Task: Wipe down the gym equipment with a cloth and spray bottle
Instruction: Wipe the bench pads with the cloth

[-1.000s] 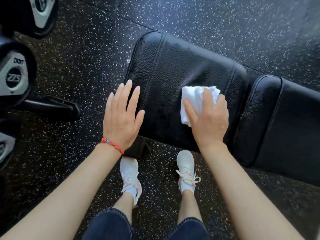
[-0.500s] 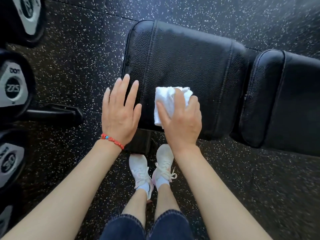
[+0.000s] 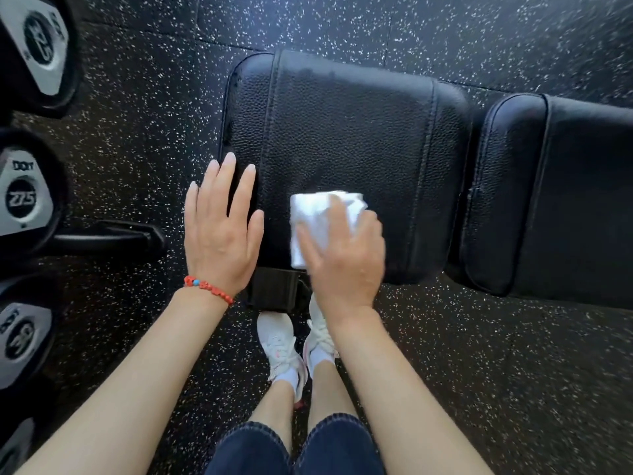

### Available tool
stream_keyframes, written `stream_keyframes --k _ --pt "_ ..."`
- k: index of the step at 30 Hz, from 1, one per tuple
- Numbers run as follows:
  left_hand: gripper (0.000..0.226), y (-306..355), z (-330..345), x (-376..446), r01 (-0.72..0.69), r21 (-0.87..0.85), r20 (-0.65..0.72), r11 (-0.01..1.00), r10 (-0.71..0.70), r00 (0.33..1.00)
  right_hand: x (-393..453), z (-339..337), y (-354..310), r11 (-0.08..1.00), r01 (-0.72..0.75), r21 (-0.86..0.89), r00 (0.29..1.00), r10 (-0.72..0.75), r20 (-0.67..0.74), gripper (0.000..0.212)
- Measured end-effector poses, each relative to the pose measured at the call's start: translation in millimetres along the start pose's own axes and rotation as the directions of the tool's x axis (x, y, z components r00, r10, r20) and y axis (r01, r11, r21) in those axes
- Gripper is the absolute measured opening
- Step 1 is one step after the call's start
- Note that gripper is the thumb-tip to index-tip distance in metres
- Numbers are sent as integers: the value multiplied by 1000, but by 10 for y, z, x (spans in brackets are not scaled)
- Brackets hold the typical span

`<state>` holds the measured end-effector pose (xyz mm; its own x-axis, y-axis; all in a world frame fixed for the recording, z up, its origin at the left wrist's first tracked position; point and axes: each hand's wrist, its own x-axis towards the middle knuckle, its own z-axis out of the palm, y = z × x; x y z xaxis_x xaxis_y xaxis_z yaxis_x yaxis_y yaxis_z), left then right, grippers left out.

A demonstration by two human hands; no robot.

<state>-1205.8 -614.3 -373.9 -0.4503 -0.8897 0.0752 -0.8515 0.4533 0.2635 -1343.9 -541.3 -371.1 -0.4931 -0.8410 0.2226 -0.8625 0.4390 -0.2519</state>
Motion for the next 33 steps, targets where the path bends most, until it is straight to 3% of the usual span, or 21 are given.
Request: stream_keyframes --k 2,4,7,9,11,16,20,22,26,30,33 --pt "46 24 -24 31 3 -5 -5 1000 -3 1000 37 20 -33 991 135 12 990 -135 43 43" --pt "47 45 -51 71 7 -13 -5 1000 -7 1000 130 15 127 985 171 -28 983 -168 72 46" --pt "48 97 -45 146 -7 -22 4 1000 7 1000 413 16 444 990 -66 -121 998 68 9 43" --pt "49 135 -6 191 -3 -38 15 999 4 1000 644 -2 459 964 -266 -26 964 265 -32 45" --pt "50 154 45 214 3 -59 25 998 -1 1000 792 7 309 941 -337 13 941 338 -10 46" --pt "51 138 106 203 5 -68 11 998 -4 1000 1190 297 -236 993 -93 69 996 93 2 46" --pt "50 140 106 210 -6 -73 3 997 7 1000 1365 365 -232 993 111 51 994 -111 0 48" --pt "50 135 93 205 -7 -57 12 998 8 1000 1383 297 -10 998 68 -3 998 -68 -7 49" --pt "50 138 68 208 -13 -47 31 999 15 999 1345 76 402 980 -192 -57 975 198 106 55" --pt "51 133 -4 197 -14 -25 87 1000 16 996 1017 -20 394 973 -227 -34 969 229 90 50" --pt "52 132 -107 137 -14 -30 139 999 18 990 641 -147 288 986 -152 -65 979 159 127 47"
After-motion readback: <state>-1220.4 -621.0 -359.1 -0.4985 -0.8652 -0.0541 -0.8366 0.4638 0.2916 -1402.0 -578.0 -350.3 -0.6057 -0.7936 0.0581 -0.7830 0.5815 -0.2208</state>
